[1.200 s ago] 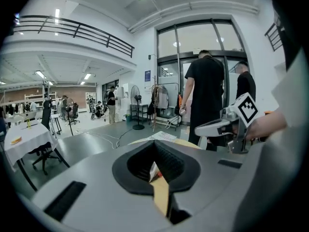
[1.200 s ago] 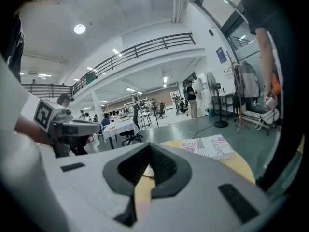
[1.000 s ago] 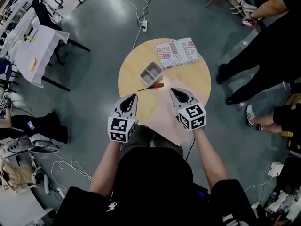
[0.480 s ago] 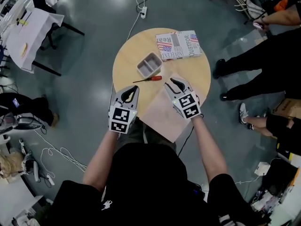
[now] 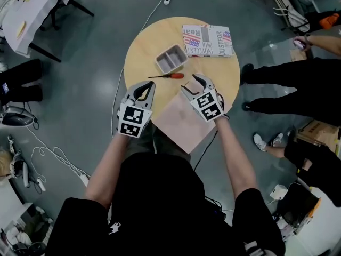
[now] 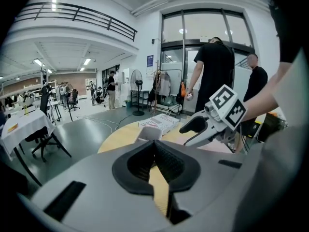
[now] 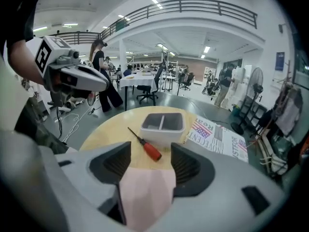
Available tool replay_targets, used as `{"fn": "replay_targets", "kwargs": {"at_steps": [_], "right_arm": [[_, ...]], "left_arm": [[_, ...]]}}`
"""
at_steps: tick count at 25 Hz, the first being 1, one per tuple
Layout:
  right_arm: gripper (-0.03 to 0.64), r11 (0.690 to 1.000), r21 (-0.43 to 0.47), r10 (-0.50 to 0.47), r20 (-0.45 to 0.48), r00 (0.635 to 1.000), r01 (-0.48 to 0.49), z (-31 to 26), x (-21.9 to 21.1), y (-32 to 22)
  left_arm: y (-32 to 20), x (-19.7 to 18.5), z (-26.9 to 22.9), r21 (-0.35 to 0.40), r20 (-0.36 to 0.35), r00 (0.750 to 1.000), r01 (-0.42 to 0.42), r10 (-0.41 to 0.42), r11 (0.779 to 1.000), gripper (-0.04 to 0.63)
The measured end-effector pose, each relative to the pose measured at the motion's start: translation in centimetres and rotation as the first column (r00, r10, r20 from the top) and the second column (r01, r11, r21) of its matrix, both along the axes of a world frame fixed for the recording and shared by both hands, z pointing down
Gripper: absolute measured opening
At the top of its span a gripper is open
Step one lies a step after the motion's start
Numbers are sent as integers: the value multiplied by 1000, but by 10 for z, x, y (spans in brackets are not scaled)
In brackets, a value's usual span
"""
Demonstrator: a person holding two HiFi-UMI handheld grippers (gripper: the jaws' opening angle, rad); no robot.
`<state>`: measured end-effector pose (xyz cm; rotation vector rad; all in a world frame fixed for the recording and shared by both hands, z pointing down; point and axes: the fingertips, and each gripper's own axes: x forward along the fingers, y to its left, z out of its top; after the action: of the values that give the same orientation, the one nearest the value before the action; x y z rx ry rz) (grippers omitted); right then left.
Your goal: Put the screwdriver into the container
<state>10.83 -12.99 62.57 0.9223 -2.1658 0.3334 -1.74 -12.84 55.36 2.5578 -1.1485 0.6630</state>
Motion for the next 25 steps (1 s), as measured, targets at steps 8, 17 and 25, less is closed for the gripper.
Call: {"fn": "replay_targets", "kwargs": {"at_steps": [8,17,25], "right_arm": [[291,994,-57,-101,-107,989,95,24,3,-14],[291,974,-98,-220,-208,953,203,47,3,-31],[291,938,-175,-336,-256,906,298,69,-7,-38]], "left_arm": [[-8,-10,17,-26,-11,999,49,-50,998,5],[-15,-17,36,-52,-17,995,96,-97,994,5],[-24,-28,45,-72,-31,990,138,-140,988,5]]}}
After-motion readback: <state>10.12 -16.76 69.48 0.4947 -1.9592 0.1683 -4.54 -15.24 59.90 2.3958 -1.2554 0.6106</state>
